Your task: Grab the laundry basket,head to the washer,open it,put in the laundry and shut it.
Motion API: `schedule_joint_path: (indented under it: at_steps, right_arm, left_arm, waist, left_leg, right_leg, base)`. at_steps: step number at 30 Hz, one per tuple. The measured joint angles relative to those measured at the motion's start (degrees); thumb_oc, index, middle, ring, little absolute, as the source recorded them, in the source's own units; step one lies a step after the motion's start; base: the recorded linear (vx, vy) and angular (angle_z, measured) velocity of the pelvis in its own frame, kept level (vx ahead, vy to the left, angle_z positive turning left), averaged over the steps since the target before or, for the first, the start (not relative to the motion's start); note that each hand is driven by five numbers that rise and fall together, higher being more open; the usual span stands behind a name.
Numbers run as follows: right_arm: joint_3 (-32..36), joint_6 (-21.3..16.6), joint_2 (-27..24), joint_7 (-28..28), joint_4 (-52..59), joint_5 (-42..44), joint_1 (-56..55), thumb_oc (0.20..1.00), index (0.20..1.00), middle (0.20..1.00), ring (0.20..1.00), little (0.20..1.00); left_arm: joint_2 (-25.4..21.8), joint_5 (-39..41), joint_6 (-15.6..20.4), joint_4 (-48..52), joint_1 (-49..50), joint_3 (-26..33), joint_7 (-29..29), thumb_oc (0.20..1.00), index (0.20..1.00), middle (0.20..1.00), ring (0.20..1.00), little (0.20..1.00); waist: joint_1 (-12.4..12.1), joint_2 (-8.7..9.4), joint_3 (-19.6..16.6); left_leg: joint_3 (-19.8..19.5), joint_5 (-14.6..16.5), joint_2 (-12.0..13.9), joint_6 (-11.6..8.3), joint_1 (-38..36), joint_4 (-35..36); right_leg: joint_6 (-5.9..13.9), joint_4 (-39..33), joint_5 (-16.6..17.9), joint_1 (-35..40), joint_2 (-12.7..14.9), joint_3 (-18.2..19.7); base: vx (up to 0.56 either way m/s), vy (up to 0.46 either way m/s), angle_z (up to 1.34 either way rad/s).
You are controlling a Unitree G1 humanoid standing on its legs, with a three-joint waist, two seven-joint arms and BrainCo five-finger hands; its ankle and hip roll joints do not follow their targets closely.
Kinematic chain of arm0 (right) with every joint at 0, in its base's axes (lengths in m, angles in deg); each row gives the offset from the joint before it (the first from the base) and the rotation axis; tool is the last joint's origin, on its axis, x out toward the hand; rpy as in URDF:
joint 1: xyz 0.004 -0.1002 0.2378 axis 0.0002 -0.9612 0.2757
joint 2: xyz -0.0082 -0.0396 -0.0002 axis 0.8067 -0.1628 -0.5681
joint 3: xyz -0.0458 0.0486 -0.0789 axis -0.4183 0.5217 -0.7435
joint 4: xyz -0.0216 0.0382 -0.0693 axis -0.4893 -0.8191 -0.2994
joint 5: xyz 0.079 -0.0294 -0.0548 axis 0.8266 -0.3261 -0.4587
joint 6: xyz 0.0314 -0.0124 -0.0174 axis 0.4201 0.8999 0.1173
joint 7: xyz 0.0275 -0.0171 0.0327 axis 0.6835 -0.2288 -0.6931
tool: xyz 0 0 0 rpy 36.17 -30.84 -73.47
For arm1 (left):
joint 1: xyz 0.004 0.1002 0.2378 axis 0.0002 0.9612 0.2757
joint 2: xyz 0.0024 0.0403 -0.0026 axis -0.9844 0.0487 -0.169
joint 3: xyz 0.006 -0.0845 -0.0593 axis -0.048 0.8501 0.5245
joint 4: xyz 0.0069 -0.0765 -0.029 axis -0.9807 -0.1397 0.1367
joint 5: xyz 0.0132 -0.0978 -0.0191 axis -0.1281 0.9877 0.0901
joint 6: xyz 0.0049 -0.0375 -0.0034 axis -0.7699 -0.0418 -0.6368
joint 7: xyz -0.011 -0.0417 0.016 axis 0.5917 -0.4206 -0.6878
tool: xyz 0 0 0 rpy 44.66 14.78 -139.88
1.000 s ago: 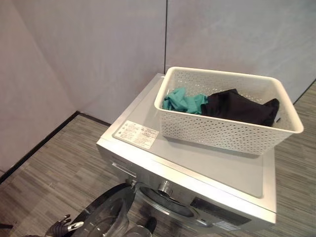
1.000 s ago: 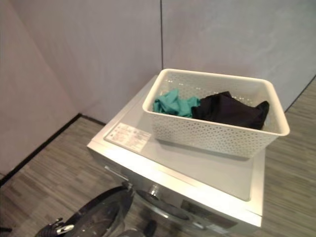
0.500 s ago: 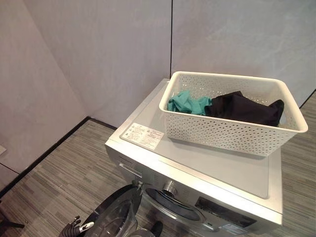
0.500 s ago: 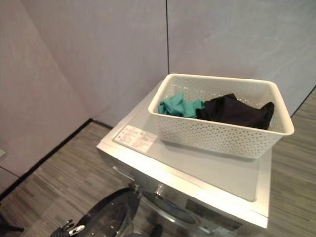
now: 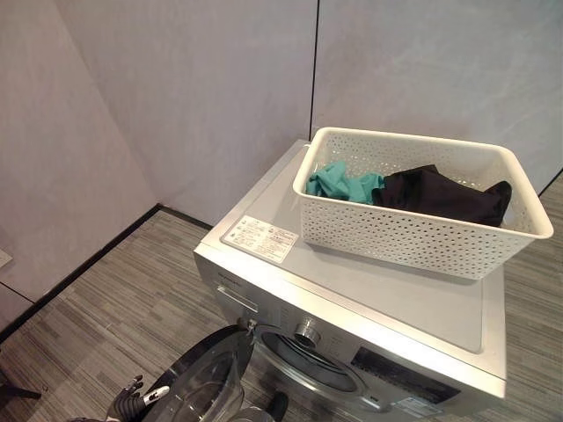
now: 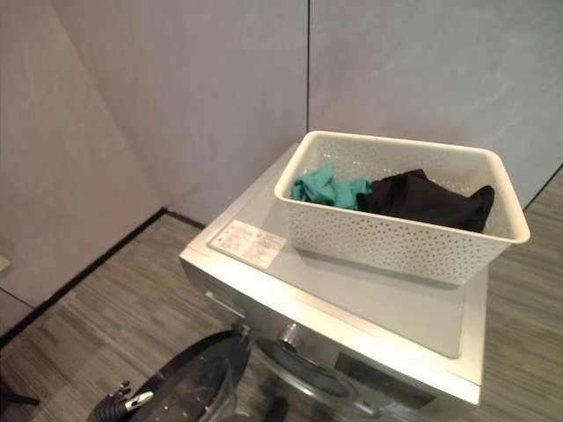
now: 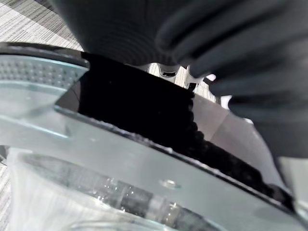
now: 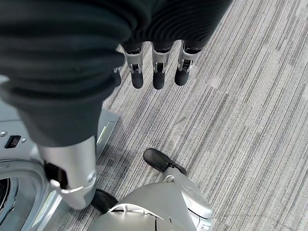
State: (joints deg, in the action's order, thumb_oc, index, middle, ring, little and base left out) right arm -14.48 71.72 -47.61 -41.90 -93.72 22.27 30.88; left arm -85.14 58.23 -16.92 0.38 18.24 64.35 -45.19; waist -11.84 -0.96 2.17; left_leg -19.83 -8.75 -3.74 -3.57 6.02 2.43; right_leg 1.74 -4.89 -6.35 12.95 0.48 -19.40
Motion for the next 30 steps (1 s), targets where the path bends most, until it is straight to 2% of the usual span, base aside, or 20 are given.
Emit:
schedule_joint_path:
  at_steps: [30]
  right_arm:
    - [-2.66, -0.03, 0.02, -0.18, 1.51, -1.99, 2.24, 1.0, 1.0, 1.0, 1.0, 1.0]
  left_arm:
    - [0.1, 0.2, 0.64, 0.0, 0.09, -0.1, -0.31, 1.0, 1.0, 1.0, 1.0, 1.0]
  waist:
    - [-0.04, -0.04, 0.03]
  left_leg:
    - [-0.05, -0.47, 0.06, -0.07, 0.01, 0.86]
  right_leg:
    - [0.01, -0.03, 0.02, -0.3, 0.02, -0.12]
  base:
    - [0.0, 0.0, 0.0]
